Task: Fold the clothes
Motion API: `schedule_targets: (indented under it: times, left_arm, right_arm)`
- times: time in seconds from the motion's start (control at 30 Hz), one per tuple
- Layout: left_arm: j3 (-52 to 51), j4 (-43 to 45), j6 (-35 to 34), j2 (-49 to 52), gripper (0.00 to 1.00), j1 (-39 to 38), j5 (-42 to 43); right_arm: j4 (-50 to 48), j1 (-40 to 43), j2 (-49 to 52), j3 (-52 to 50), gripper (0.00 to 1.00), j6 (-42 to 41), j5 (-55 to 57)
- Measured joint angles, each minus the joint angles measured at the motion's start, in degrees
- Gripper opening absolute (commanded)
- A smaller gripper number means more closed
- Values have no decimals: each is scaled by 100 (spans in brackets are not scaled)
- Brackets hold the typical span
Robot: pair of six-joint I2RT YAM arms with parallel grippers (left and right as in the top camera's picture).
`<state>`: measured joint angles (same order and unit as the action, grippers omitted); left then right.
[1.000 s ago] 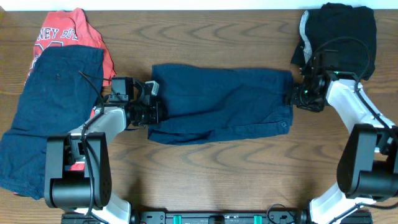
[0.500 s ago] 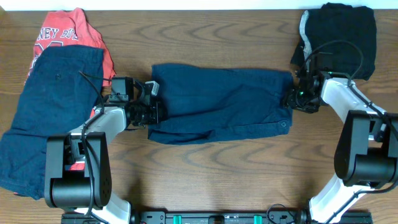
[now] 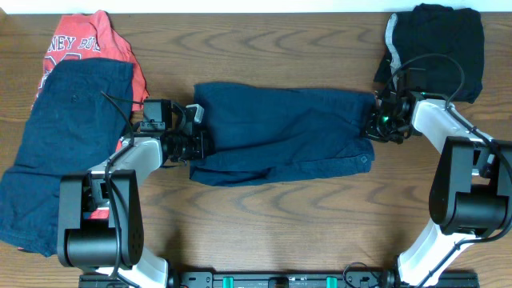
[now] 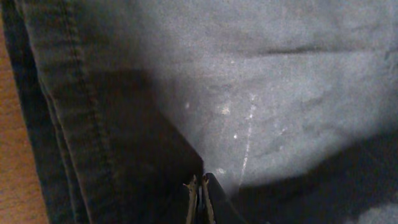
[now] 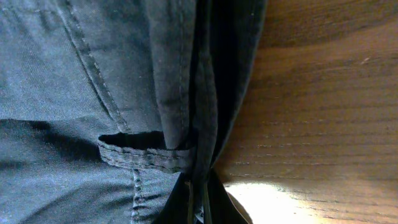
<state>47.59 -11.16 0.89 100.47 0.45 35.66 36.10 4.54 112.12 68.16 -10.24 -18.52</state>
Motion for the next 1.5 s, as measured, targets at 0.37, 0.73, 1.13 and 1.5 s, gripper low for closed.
schedule_targets:
  times: [0.37,0.73,1.13,1.5]
  left_arm:
    - [0,0,-90,0,6,0,-11]
    - [0,0,-114,0,6,0,-66]
    - [2,0,-155,0,6,0,-140]
    - [293,-13,533,-531,6,-2,-131]
  right_arm:
    - [96,439,-11,-2,1,44,-210]
    - [494,765,-251,-13,1,487,-48]
    - [540,765,-280,-15,59,654,46]
    - [890,765,-317,-31,99,938,50]
